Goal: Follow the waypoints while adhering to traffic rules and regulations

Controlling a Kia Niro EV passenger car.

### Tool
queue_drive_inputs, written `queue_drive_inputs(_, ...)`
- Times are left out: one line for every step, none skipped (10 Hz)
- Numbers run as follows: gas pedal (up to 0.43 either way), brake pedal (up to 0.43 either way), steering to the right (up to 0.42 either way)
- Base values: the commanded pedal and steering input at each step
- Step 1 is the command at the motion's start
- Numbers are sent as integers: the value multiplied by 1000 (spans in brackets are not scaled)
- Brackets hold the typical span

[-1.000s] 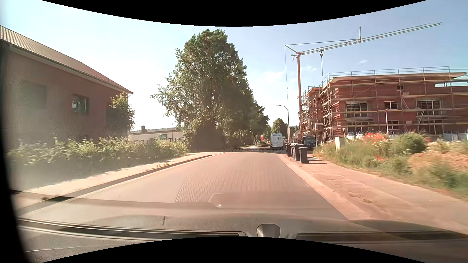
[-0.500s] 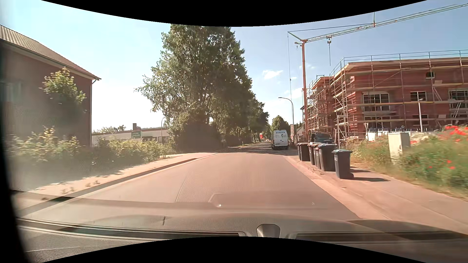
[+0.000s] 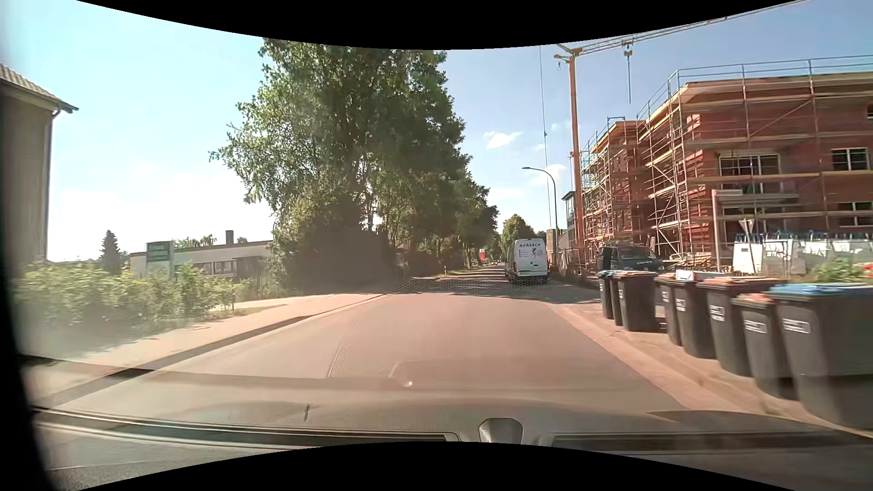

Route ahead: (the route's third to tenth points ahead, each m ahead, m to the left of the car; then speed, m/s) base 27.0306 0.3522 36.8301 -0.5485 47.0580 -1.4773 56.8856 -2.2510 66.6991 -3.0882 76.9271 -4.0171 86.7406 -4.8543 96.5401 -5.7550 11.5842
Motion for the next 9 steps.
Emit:
queue_drive_inputs(138,6,12)
queue_drive_inputs(138,6,12)
queue_drive_inputs(150,6,12)
queue_drive_inputs(150,6,12)
queue_drive_inputs(150,6,12)
queue_drive_inputs(150,6,12)
queue_drive_inputs(150,6,12)
queue_drive_inputs(150,6,12)
queue_drive_inputs(150,6,12)
